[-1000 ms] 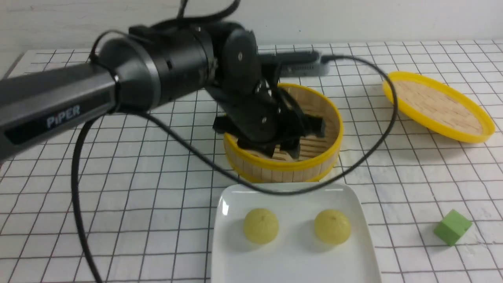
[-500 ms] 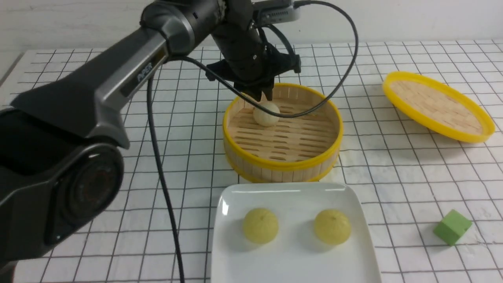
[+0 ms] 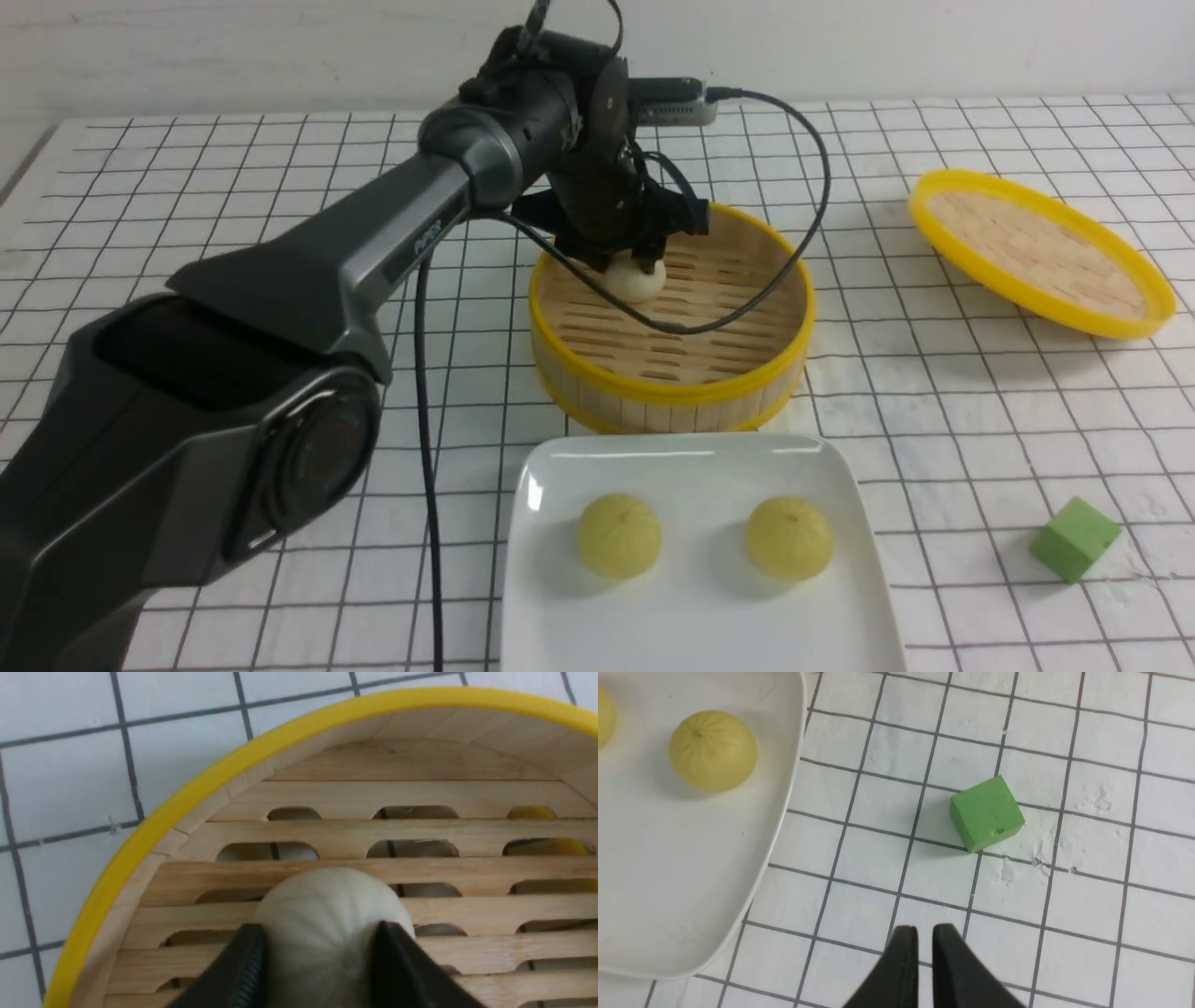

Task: Put the steamed buns into the plate on the white-black tablecloth.
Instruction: 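Reach into the bamboo steamer and grasp a bun with the left gripper, then carry the bun from the bamboo steamer to the plate with the left gripper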

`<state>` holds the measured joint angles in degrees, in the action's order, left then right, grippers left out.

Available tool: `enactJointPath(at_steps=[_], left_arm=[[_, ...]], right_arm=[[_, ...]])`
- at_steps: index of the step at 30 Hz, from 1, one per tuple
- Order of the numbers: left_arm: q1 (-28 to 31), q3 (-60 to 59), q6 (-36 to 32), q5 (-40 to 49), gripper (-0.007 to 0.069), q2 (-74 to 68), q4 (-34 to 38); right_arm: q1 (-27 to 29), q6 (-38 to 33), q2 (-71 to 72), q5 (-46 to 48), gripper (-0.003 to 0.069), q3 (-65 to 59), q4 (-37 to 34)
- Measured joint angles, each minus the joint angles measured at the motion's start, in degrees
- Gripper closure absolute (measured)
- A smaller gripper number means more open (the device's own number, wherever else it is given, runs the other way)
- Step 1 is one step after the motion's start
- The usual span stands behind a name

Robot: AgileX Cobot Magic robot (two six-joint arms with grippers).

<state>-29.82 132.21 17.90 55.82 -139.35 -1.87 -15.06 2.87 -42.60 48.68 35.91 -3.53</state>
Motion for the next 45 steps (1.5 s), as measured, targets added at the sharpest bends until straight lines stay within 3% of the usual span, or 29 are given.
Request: enactJointPath(at_steps=[1,2,4,10,15,21,25,26,30,36,42,45], left_arm=[[0.0,0.0,0.0,0.0,0.0413,0.0,0.1],[-0.1,0.1,0.0,1.5,0.0535,0.8,1.0],[-0.2,0.1,0.0,3.9,0.0585,2.6,1.9],[-0.2,0.0,-0.4,12.9,0.0594,15.8,1.2],[-1.5,-6.3,-5.8,14.8,0.0594,28.7,0.2],[-6.7,-34.3,-7.9,15.0,0.0593,41.8,1.9],[-12.1,-53.0,-6.1,10.2,0.0592,45.4,5.1],[-14.9,-58.1,-6.0,4.5,0.0592,45.6,7.2],[-19.8,-63.1,-5.8,-6.1,0.0591,44.7,9.5],[-22.8,-64.1,-4.8,-17.2,0.0552,39.2,9.7],[-22.9,-64.1,-1.6,-19.4,0.0375,34.7,8.6],[-22.9,-63.6,-1.4,-19.2,0.0287,34.7,8.5]], right_arm=[[0.0,0.0,0.0,0.0,0.0588,0.0,0.0],[0.0,0.0,0.0,0.0,0.0587,0.0,0.0],[0.0,0.0,0.0,0.0,0.0586,0.0,0.0],[0.0,0.0,0.0,0.0,0.0584,0.0,0.0],[0.0,0.0,0.0,0.0,0.0579,0.0,0.0],[0.0,0.0,0.0,0.0,0.0578,-0.2,0.0],[0.1,0.0,0.0,0.0,0.0574,-0.2,0.0],[0.2,0.0,0.0,0.0,0.0573,-0.2,-0.1],[0.3,0.0,0.0,0.0,0.0572,-0.2,-0.1],[0.3,-0.6,1.0,0.3,0.0570,-0.2,-2.0],[0.3,-2.9,10.8,6.9,0.0668,1.0,-1.5],[0.3,-1.6,18.0,11.8,0.0675,1.9,-1.2]])
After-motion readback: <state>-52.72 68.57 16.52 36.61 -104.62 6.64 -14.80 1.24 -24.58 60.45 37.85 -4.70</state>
